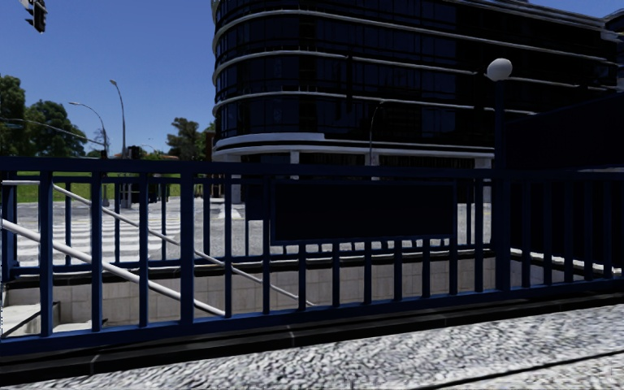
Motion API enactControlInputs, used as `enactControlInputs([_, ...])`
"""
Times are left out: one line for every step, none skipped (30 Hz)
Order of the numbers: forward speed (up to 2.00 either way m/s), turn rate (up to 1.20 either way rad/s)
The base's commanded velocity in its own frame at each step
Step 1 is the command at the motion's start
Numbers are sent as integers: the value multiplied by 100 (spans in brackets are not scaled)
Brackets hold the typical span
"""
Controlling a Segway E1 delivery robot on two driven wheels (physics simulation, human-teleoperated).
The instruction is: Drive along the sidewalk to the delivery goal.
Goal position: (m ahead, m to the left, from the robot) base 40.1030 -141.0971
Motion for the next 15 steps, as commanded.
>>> enactControlInputs([-41, -60])
enactControlInputs([-41, -60])
enactControlInputs([-41, -60])
enactControlInputs([-41, -60])
enactControlInputs([-40, -57])
enactControlInputs([0, -8])
enactControlInputs([0, 0])
enactControlInputs([0, 0])
enactControlInputs([0, 0])
enactControlInputs([0, 0])
enactControlInputs([0, 0])
enactControlInputs([0, 0])
enactControlInputs([0, 0])
enactControlInputs([0, 0])
enactControlInputs([0, 0])
